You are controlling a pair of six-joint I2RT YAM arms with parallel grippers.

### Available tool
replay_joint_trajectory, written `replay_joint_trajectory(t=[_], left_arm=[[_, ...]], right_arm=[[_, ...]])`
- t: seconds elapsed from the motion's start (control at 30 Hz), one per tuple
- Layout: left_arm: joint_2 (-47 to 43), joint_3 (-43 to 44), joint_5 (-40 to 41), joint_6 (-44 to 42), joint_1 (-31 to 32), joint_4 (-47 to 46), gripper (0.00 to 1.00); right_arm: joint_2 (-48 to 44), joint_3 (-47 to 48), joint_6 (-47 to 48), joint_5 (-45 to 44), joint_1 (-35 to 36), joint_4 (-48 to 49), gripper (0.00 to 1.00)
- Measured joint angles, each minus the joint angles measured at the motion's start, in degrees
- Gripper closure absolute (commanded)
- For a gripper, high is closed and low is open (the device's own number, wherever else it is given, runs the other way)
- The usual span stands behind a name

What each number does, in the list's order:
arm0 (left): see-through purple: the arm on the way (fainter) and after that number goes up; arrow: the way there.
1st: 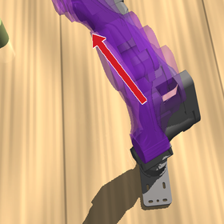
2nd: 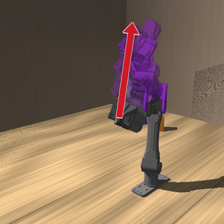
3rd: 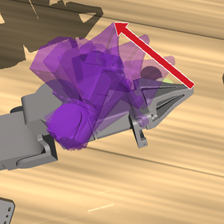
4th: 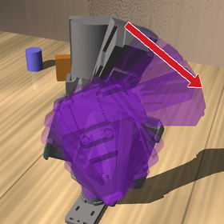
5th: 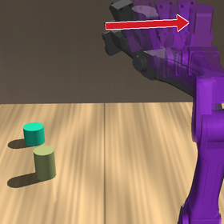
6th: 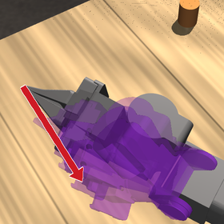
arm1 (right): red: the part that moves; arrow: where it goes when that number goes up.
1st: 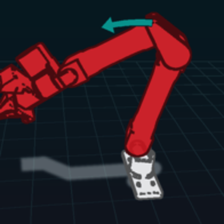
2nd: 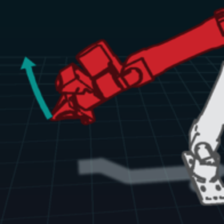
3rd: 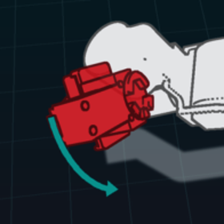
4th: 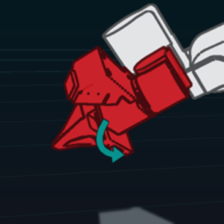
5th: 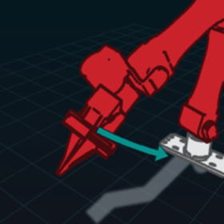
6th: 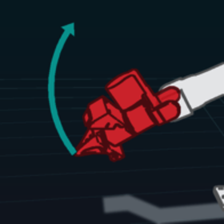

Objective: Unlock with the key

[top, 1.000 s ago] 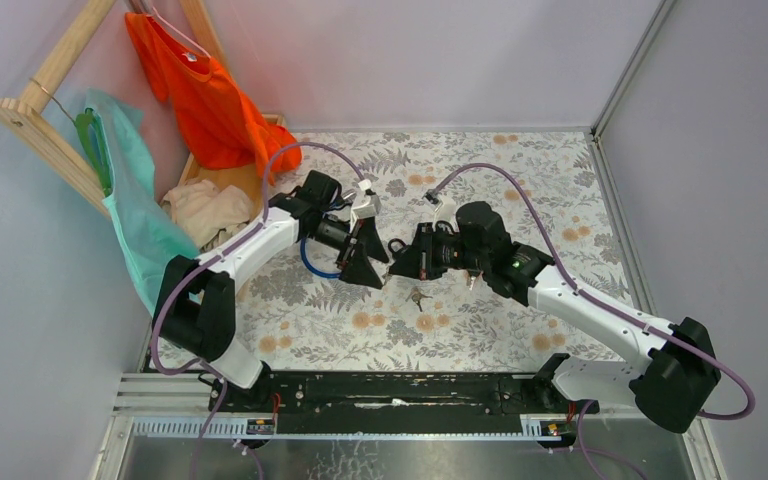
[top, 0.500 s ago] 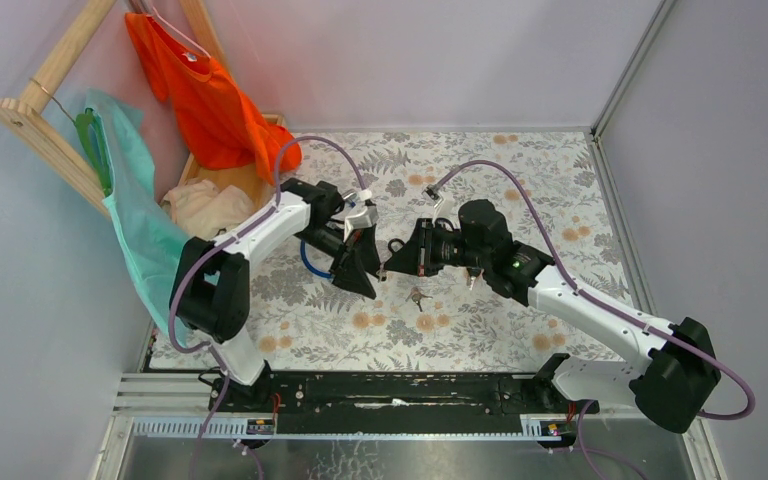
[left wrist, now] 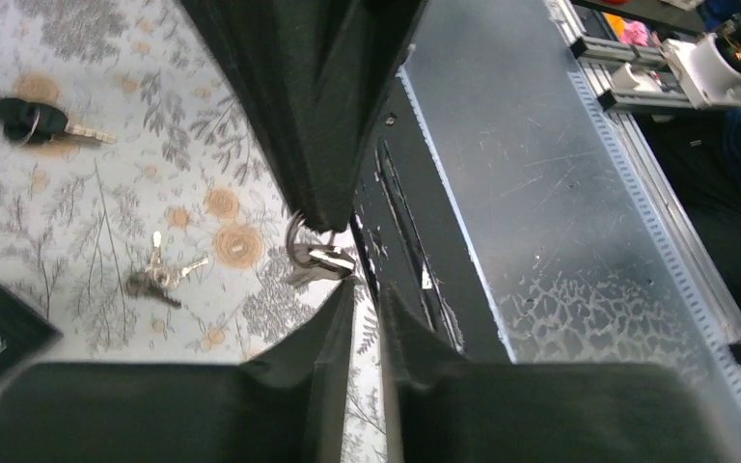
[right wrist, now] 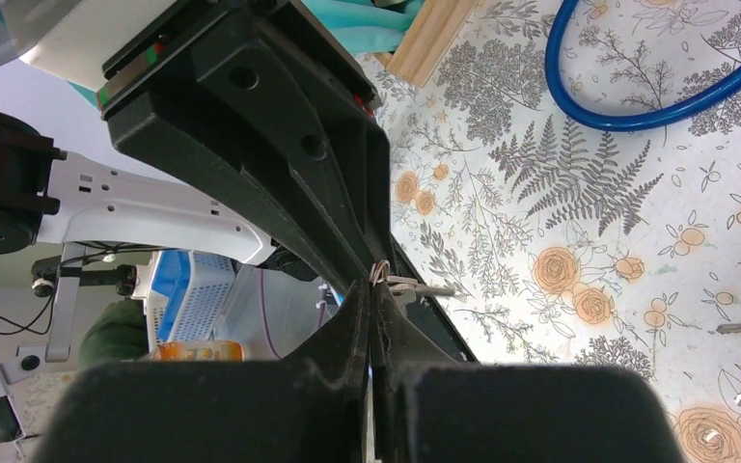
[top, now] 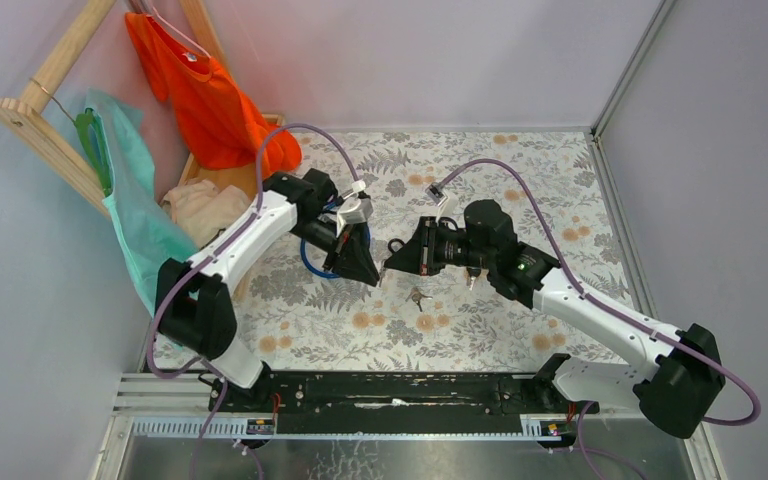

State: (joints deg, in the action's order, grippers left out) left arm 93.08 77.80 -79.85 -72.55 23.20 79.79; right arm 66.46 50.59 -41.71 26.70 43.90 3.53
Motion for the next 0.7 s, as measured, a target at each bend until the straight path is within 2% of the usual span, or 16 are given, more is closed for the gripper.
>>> replay_joint_trajectory(t=[0.03,0.07,0.13,0.2,0.23,0.3,0.33,0.5,0.6,0.7], left_arm=[[-1.01,-0.22,0.9,2.43,0.0,-1.55,0.96],[-2.29,-0.83,1.92,6.23,0.0,-4.39,1.0],[-6.08,-3.52,5.64,16.17,0.0,-12.7,1.0],[-8.7,-4.59,10.01,24.98,0.0,-18.29,0.89],[-9.29,-4.59,11.67,28.44,0.0,-20.92,0.8],[-9.99,-4.76,15.32,35.36,0.02,-25.68,0.43],[-10.29,-5.07,16.22,36.59,0.02,-27.19,0.35],[-13.73,-7.85,20.11,42.56,0.57,-28.83,0.31],[-15.72,-7.41,23.47,43.45,0.87,-28.79,0.22],[-19.47,-7.45,27.67,43.39,1.01,-29.22,0.22]], right_arm=[[-0.04,0.0,-0.11,0.02,0.0,0.17,1.0],[-0.09,-0.02,-0.28,0.04,0.0,0.31,1.0],[-0.09,-0.02,-0.66,0.42,-0.02,0.7,1.0],[-0.11,-0.02,-0.92,0.63,0.0,1.11,1.0],[-0.09,-0.02,-1.11,0.81,0.0,1.36,1.0],[-0.11,-0.02,-1.38,0.98,0.0,1.68,1.0],[-0.13,-0.02,-1.51,0.94,0.0,1.7,1.0],[-0.17,0.46,-2.93,-0.39,-0.02,1.22,1.0],[0.2,2.82,-4.72,-1.57,0.0,0.09,1.0],[0.46,4.74,-6.08,-2.16,-0.02,0.24,1.0]])
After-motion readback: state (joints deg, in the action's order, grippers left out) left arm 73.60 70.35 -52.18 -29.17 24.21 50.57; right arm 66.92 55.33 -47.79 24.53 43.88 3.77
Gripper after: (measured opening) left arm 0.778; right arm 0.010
